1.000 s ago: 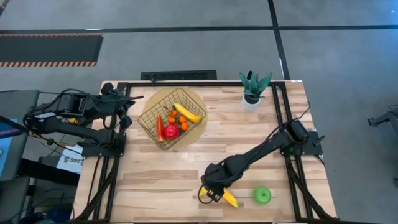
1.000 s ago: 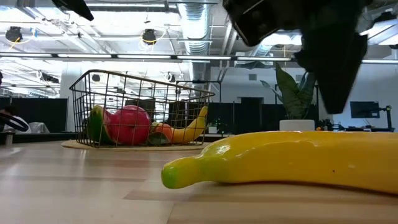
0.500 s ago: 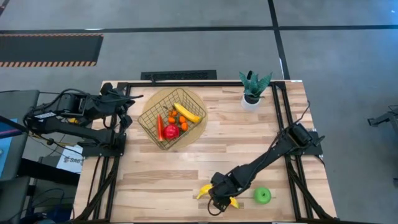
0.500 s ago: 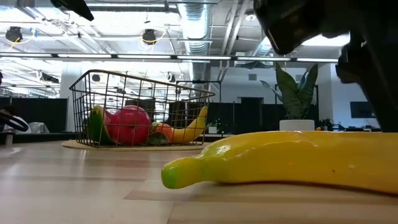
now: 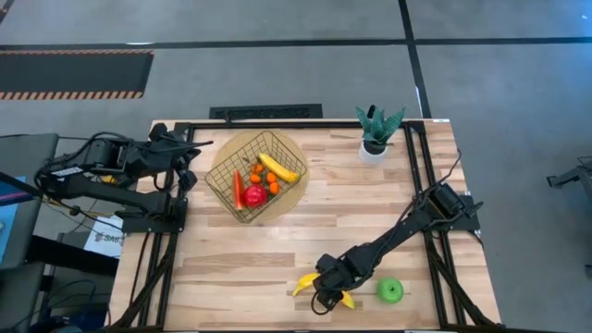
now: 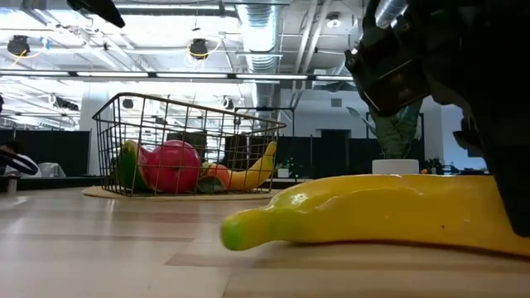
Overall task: Build produce basket
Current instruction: Put the yellow banana into the wire basket
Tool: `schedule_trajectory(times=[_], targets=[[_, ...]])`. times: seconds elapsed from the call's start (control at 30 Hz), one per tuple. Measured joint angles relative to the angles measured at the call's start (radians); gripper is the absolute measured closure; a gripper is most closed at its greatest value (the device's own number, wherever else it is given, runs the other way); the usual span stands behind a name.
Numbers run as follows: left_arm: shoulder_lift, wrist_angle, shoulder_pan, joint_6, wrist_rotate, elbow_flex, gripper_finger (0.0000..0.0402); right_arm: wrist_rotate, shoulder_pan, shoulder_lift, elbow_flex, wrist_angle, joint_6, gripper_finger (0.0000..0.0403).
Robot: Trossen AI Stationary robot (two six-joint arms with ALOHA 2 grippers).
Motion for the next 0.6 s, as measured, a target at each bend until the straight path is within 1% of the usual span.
schedule_trajectory(times=[0.07, 0.13, 0.2, 0.23, 0.33, 0.43, 0.53, 0.6], targets=[[0.000, 0.000, 0.000, 0.000, 0.002, 0.000, 0.0402, 0.014, 0.000, 0.000, -0.002, -0.004, 0.018, 0.0175], [0.000, 0.000, 0.000, 0.000, 0.003, 0.000, 0.0401, 0.028, -0.001, -0.001, -0.003, 0.002, 0.019, 0.0219], [0.000, 0.000, 0.000, 0.000, 0.003, 0.000, 0.0401, 0.028, -0.007, -0.003, -0.002, 0.012, 0.019, 0.0273], [0.000, 0.000, 0.000, 0.000, 0.003, 0.000, 0.0401, 0.025, -0.012, -0.004, -0.002, 0.019, 0.015, 0.0289], [0.000, 0.000, 0.000, 0.000, 0.003, 0.000, 0.0401, 0.035, -0.026, -0.002, 0.019, 0.039, -0.028, 0.0290], [0.000, 0.000, 0.000, 0.001, 0.003, 0.000, 0.0401, 0.071, -0.059, -0.003, 0.109, -0.007, -0.070, 0.0290], [0.000, 0.000, 0.000, 0.000, 0.006, 0.000, 0.0402, 0.134, -0.094, -0.002, 0.255, -0.166, -0.154, 0.0290], [0.000, -0.001, 0.000, 0.003, 0.014, 0.000, 0.0401, 0.197, -0.120, -0.002, 0.392, -0.308, -0.229, 0.0290]])
